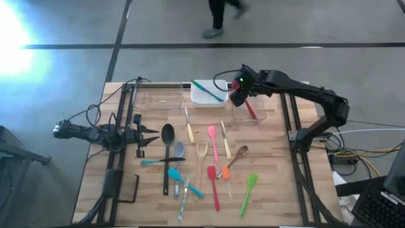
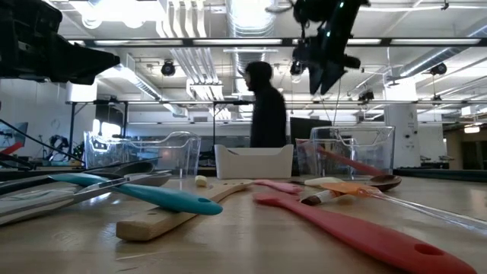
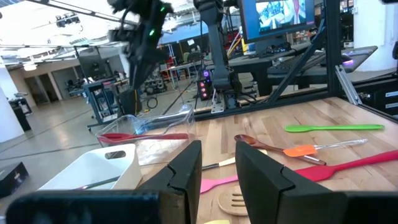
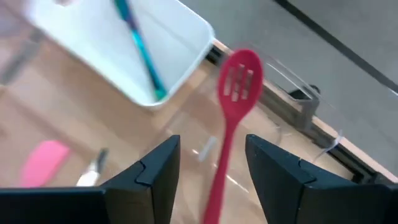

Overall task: Pick & Place Kitchen Items
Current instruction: Put the green spatula into the left transparent bin

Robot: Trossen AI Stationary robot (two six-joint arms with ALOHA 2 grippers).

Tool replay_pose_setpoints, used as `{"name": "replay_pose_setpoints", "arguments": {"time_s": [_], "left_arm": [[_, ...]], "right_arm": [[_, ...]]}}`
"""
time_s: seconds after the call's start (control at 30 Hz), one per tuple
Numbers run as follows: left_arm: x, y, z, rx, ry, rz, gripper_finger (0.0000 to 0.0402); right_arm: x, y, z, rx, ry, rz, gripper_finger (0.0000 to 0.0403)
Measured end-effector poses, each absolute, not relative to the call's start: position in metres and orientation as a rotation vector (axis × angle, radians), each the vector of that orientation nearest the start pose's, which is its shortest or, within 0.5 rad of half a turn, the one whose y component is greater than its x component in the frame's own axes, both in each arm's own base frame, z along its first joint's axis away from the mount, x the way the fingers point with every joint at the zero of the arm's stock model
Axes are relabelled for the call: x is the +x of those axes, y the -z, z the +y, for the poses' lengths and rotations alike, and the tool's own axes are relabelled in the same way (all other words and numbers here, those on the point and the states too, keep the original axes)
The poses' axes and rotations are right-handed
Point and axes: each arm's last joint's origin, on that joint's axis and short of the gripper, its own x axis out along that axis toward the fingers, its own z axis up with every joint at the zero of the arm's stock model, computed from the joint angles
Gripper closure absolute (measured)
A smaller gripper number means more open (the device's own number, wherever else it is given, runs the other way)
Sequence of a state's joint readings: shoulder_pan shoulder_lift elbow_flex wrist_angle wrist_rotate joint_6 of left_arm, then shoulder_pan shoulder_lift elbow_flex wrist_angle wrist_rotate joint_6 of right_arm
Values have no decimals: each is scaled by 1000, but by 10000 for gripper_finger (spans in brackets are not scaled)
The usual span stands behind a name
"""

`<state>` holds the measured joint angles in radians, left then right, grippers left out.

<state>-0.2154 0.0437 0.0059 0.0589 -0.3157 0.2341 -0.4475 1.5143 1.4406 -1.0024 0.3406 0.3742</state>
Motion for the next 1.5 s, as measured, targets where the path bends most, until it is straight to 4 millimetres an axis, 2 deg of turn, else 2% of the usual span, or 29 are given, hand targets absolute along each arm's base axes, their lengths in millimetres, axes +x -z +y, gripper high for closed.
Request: {"name": "replay_pose_setpoints", "arguments": {"time_s": [0.37, 0.63, 1.0, 1.13, 1.3, 1.5], "left_arm": [[98, -168, -12, 227, -102, -9, 300], [98, -168, -12, 219, -102, -9, 300], [98, -168, -12, 198, -102, -9, 300], [98, -167, -12, 179, -101, -1, 300], [98, -166, -12, 162, -100, 1, 300], [99, -166, -12, 153, -99, 6, 300]], "right_arm": [[241, -373, -65, 420, 750, 748, 260], [228, -389, -21, 420, 593, 686, 282], [227, -384, 34, 331, 370, 741, 313], [225, -381, 59, 359, 303, 757, 323], [228, -369, 93, 366, 225, 804, 330], [233, -346, 134, 312, 166, 917, 329]]}}
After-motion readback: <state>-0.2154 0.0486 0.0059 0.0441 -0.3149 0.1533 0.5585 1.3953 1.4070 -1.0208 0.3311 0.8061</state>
